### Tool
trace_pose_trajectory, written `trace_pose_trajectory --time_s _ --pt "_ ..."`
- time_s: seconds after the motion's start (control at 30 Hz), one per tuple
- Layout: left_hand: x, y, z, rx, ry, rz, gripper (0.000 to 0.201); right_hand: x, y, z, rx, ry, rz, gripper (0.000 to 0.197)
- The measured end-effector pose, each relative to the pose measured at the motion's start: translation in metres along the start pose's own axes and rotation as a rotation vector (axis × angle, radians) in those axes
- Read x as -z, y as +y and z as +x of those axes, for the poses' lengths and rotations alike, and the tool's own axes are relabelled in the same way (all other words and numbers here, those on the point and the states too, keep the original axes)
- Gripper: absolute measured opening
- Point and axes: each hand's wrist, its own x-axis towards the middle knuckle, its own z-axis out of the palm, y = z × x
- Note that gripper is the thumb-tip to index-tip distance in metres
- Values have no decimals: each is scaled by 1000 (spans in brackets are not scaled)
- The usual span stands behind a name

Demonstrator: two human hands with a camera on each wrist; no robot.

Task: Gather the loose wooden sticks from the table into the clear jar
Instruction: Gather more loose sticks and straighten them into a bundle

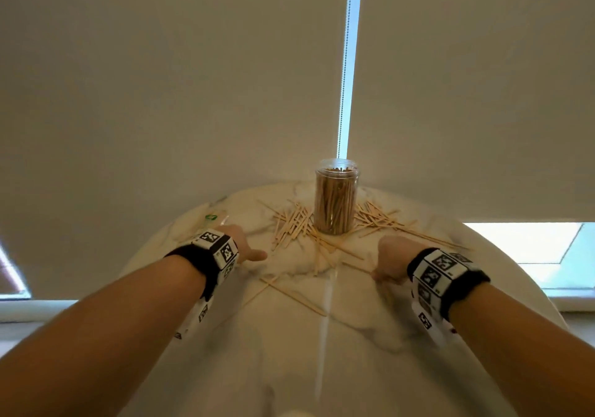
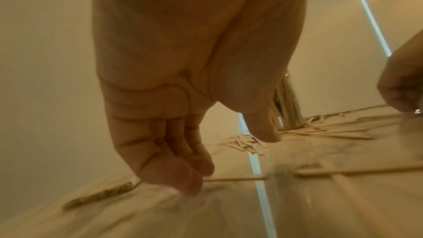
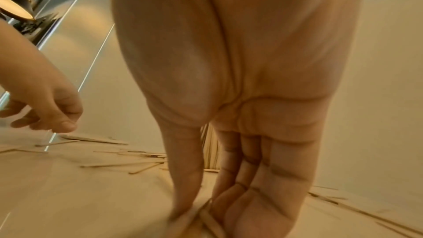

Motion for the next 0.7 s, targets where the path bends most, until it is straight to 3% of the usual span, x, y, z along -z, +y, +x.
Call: trace_pose_trajectory --time_s 0.1,0.17,0.33,0.4,0.5,0.7 --pt "-12 10 -31 -46 -102 4 72 -4 -3 -14 1 3 -4 18" --pt "-20 23 -50 -78 -63 8 59 -6 -4 -23 -5 7 -7 14" --pt "-33 51 -74 -148 60 -49 27 -15 -9 -48 -6 -18 -45 30" --pt "-36 62 -83 -174 85 -97 30 -21 -12 -56 6 -21 -48 30" --pt "-42 78 -93 -219 92 -106 52 -29 -12 -67 29 20 -7 26" --pt "-42 105 -110 -247 85 -28 31 -38 -11 -85 61 74 -5 25"
